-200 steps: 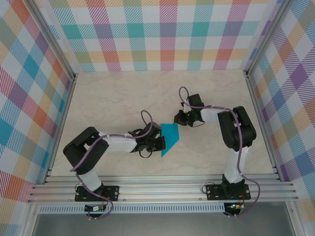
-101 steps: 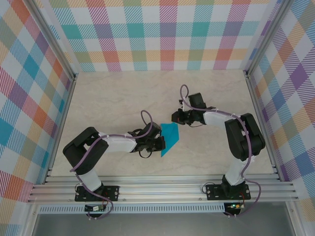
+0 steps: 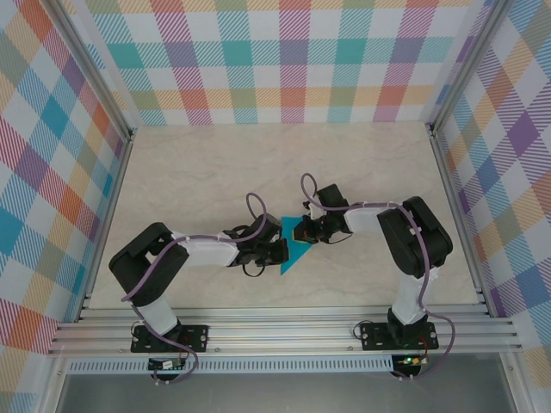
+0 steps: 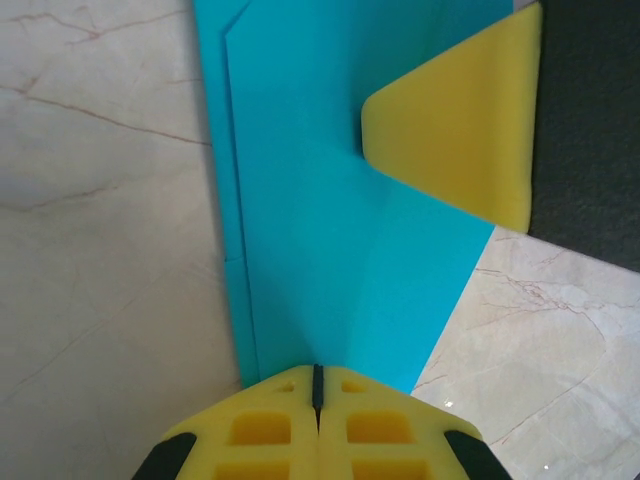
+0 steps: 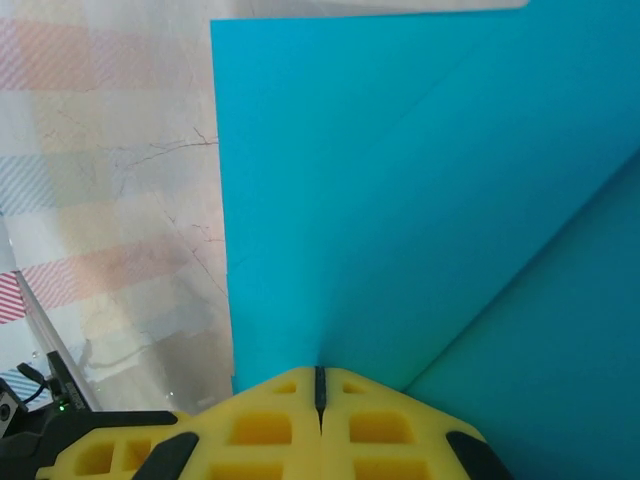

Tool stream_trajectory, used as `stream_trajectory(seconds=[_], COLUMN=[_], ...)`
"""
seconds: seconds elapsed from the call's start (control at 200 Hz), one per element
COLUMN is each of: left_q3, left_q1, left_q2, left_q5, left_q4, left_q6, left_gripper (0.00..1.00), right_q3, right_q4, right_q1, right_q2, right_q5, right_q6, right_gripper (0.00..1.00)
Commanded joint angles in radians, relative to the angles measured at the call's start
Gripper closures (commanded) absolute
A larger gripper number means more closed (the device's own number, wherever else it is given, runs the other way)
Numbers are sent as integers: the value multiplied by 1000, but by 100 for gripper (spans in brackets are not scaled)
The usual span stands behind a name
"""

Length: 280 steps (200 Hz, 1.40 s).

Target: Fold a paper plane with a square sheet of paper (pick it up from the middle)

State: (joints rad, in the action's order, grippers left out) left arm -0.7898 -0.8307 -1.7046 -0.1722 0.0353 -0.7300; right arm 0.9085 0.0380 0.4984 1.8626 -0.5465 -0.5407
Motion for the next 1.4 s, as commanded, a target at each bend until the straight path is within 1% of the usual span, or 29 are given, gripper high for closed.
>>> stream_trajectory(seconds=[0.0, 0.055, 0.16, 0.275, 0.33, 0.35, 0.395, 0.46, 0.535, 0.645, 0.775, 0.935, 1.19, 1.275, 1.395], left_q3=[31, 20, -8, -46, -54, -54, -57, -70, -66, -64, -51, -39, -12, -2, 31], left_q1=[-7, -6, -5, 5, 18, 21, 27, 31, 31, 31, 32, 32, 31, 32, 26], left_q2=[3, 20, 77, 157, 184, 190, 197, 185, 155, 95, 32, -27, -50, -59, -63], left_q5=[46, 48, 64, 97, 88, 77, 46, 14, -45, -90, -109, -90, -28, -25, -32], left_q4=[-240, -257, -295, -340, -322, -273, -220, -175, -81, 24, 130, 191, 126, 103, 113], left_q6=[33, 37, 34, -6, -41, -53, -81, -122, -167, -226, -276, -311, -313, -312, -316], left_gripper=[97, 96, 94, 92, 92, 92, 92, 92, 92, 93, 93, 93, 93, 93, 93], right_q3=[-16, -17, -22, -23, -29, -29, -30, -31, -32, -33, -37, -40, -48, -46, -46], right_q4=[26, 44, 50, 53, 46, 44, 44, 40, 40, 34, 27, 28, 30, 31, 30], right_q1=[0, -1, 0, 0, 0, 0, 0, -1, 0, 0, 0, 0, 0, 0, 0], right_q2=[32, 30, 22, 23, 23, 23, 26, 27, 34, 45, 50, 55, 55, 58, 63], right_q5=[71, 91, 93, 92, 92, 92, 92, 93, 96, 96, 96, 95, 99, 104, 106], right_q6=[22, 27, 34, 32, 26, 25, 23, 21, 18, 13, 9, 7, 7, 7, 5], right_gripper=[98, 99, 99, 99, 99, 99, 99, 99, 99, 99, 99, 99, 99, 99, 99])
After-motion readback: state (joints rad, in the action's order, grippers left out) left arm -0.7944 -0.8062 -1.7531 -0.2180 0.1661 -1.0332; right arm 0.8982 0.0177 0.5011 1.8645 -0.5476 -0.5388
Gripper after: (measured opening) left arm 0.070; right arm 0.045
